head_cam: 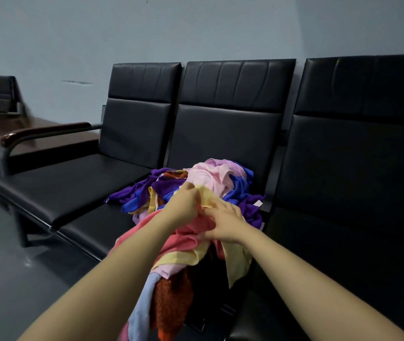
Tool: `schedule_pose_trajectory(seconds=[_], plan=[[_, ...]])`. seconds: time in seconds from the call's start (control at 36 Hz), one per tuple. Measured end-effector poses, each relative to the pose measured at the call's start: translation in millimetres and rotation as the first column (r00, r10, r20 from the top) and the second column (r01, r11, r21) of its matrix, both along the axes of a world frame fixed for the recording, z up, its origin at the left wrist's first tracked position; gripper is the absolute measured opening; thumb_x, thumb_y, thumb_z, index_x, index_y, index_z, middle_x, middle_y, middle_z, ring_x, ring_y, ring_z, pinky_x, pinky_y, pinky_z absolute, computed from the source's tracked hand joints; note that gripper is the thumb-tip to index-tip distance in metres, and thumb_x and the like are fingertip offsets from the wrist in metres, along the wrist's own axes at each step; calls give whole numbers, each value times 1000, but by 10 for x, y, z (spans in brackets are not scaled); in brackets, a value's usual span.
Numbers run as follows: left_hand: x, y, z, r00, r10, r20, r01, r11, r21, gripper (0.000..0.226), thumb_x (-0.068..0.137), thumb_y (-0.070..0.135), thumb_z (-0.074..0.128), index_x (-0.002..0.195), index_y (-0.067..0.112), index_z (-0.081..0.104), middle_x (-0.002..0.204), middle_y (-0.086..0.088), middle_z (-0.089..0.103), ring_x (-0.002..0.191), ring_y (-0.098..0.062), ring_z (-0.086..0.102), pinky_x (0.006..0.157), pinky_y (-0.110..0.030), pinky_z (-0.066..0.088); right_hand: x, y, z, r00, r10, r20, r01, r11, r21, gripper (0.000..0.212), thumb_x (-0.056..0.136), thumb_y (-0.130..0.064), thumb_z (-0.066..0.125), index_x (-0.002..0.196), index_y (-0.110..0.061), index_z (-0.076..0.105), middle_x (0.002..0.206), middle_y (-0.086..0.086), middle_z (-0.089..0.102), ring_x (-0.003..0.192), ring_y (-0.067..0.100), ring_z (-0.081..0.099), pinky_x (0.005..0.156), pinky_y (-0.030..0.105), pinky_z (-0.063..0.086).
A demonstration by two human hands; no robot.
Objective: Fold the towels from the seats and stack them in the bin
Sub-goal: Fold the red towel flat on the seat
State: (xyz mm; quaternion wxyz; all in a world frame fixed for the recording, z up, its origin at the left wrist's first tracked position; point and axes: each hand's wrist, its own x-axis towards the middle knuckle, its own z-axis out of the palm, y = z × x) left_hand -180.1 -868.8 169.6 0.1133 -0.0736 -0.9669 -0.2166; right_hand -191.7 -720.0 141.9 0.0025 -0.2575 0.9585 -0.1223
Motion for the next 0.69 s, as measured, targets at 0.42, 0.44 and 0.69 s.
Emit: schedule_pose_trajectory(seconds=[0.42,0.44,0.69], plan=[[54,9,-140,962,259,-87,-273,885,-378,33,90,22,48,122,13,51,122,-9,47,113,-31,46,99,-45,32,-138,79,72,890,-386,-243,250,859,-448,28,88,-11,48,115,-15,55,118,7,45,108,30,39,94,36,30],[50,23,-97,952,281,-120,-305,900,-313,29,90,18,45,118,12,52,119,-9,51,109,-31,51,90,-43,38,-135,74,107,896,-376,-236,229,847,-480,27,88,-9,47,113,-13,56,116,9,45,107,30,39,95,37,33],[79,119,415,864,310,-397,-330,944,19,25,88,7,46,112,13,45,100,-10,56,90,-37,57,70,-40,40,7,-43,438,942,-327,-69,204,725,-658,26,93,-6,33,114,-19,40,94,10,59,85,34,59,71,49,52]])
